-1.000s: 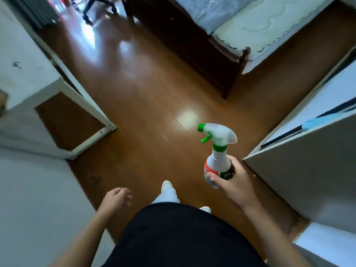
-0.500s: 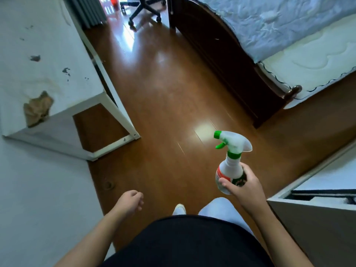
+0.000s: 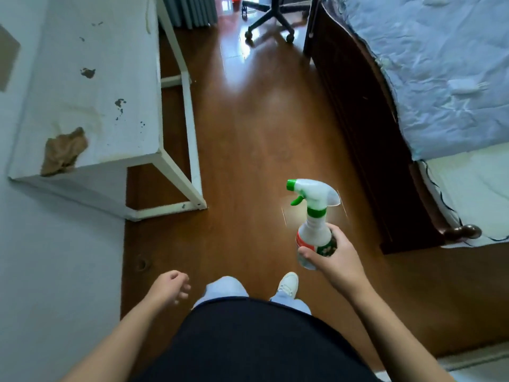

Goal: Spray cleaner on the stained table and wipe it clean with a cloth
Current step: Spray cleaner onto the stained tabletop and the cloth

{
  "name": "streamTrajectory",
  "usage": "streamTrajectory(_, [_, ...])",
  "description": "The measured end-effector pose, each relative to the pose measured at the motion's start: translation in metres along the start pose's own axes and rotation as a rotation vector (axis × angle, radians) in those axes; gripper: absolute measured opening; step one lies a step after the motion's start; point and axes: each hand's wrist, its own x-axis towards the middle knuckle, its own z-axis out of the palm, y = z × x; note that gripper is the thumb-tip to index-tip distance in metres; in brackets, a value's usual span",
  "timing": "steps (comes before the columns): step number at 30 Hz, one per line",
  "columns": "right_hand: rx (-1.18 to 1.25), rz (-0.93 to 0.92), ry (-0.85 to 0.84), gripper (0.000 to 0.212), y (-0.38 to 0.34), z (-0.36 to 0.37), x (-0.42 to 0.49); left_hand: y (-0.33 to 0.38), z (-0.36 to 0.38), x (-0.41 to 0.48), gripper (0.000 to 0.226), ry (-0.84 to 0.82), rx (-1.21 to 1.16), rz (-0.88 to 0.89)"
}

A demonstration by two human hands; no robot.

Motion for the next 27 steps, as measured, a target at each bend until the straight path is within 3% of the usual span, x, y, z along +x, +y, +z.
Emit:
streamTrajectory(6, [-0.056, -0.118, -0.111, 0.053, -0.049, -0.019, 0.104, -0.007, -0.006, 0.01, 0.023, 0.074, -0.207, -0.229])
streamTrajectory(11, [-0.06, -0.136, -0.189, 0.051, -0.087, -0.002, 0.179, 0.033, -0.024, 0.036, 0.024, 0.111, -0.306, -0.301])
streamTrajectory(22, [-0.134, -0.191, -0.291, 0.053, -0.175, 0.066, 0.317, 0.238, -0.105, 0.122, 0.02, 0.095, -0.343, 0.085])
streamTrajectory(27, [-0.206, -0.227, -0.404, 0.052, -0.218, 0.101, 0.375, 0.275, -0.149, 0.146, 0.023, 0.172, -0.395, 0.121])
